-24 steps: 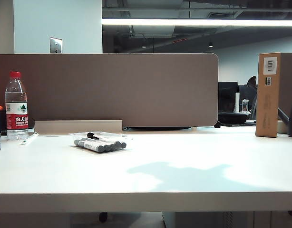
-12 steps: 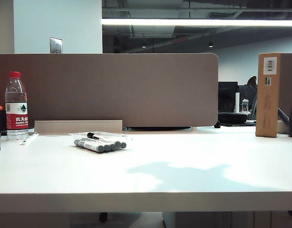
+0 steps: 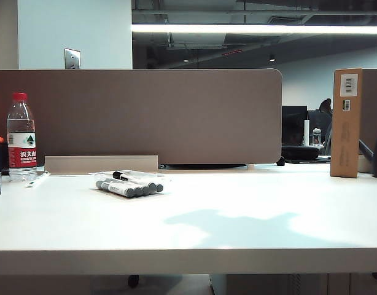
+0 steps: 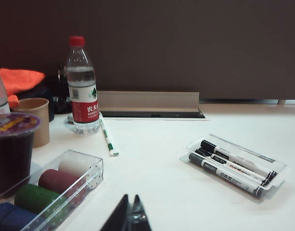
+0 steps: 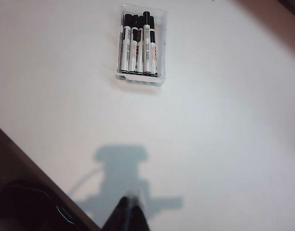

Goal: Pick up the markers scattered on the table and put them into the packaging box, making sure the markers fit the shape of the box's grooves.

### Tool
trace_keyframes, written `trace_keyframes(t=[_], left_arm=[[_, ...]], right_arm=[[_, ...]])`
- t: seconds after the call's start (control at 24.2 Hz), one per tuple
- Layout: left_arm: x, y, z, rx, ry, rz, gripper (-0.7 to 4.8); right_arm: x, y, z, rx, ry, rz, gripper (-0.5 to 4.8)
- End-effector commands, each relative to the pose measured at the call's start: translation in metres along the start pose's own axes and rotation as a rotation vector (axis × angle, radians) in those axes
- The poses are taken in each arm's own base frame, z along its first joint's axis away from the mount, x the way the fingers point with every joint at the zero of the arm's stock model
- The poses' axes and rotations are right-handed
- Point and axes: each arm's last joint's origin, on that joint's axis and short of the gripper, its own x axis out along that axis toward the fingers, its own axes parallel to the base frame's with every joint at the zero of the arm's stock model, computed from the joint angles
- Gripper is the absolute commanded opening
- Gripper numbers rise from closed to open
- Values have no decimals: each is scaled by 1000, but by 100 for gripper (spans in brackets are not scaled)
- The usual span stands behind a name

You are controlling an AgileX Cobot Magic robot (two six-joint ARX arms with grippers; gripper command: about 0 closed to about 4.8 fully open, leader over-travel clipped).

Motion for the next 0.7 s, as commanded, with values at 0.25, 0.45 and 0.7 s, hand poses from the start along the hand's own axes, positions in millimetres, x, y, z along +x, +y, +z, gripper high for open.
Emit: trace_keyframes(t=[0.25, 0.45, 0.7], left_arm=[[0, 0, 3, 18, -17, -4, 1], [0, 0, -1, 15, 18, -4, 1], [0, 0, -1, 15, 24, -4, 1]], right_arm=[[-4, -1, 2, 8, -24, -2, -5], [-4, -1, 2, 8, -24, -1, -5], [-4, -1, 2, 8, -24, -1, -5]])
